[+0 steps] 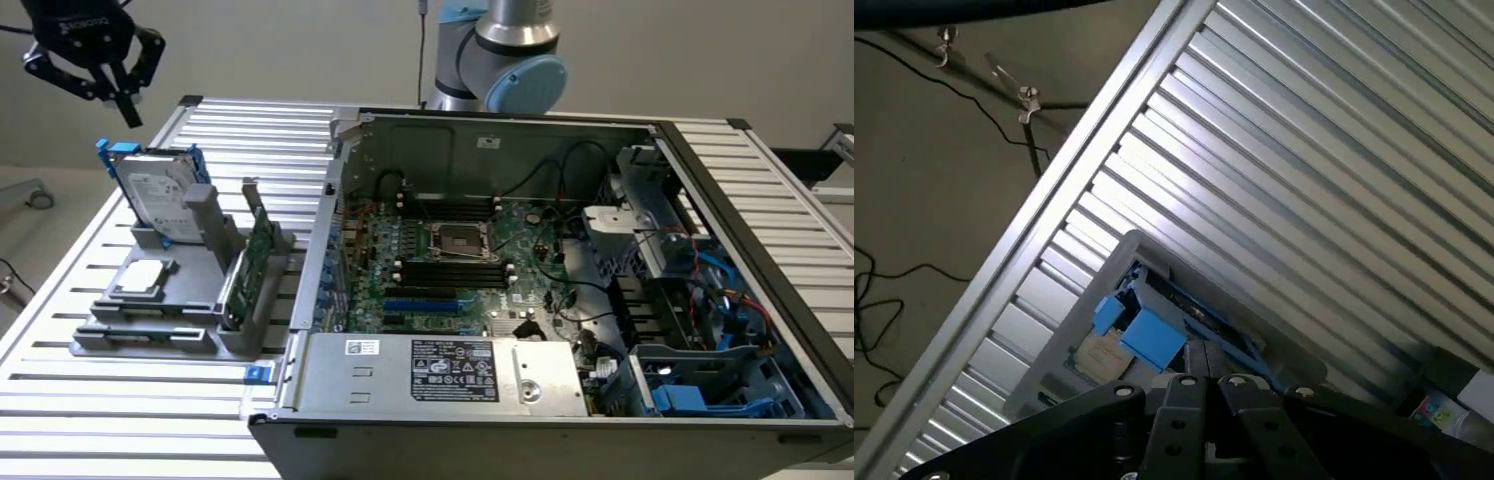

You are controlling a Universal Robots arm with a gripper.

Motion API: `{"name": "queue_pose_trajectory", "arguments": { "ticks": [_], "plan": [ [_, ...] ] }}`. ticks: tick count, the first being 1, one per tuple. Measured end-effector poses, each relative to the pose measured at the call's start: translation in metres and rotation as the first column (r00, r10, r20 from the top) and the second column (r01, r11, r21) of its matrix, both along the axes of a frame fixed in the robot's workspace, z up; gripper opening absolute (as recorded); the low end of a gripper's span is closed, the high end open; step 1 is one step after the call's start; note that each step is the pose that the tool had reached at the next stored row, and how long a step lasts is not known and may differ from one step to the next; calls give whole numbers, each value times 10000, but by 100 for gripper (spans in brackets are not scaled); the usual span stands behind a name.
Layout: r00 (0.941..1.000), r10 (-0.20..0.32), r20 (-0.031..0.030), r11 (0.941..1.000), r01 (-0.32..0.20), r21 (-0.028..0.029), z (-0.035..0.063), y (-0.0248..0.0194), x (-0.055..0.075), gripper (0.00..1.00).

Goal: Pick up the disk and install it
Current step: 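Pick up the disk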

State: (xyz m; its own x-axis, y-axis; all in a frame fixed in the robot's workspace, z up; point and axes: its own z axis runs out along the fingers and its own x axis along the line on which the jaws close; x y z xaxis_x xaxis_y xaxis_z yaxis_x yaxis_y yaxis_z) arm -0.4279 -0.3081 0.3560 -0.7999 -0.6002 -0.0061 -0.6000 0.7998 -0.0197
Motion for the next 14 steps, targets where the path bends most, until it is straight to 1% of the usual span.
{"name": "queue_pose_trajectory", "arguments": {
  "ticks": [2, 4, 7, 10, 14],
  "plan": [
    [9994, 360, -14, 9994, -360, -8, -1, 0, 0, 11],
    [9974, 719, -24, 9974, -719, -19, -3, 0, 0, 11],
    [9920, 1263, -41, 9920, -1263, -38, -3, -1, 1, 11],
    [9836, 1805, -59, 9835, -1806, -56, -5, 0, 0, 11],
    [9679, 2512, -82, 9679, -2513, -79, -6, 0, 0, 11]
  ]
}}
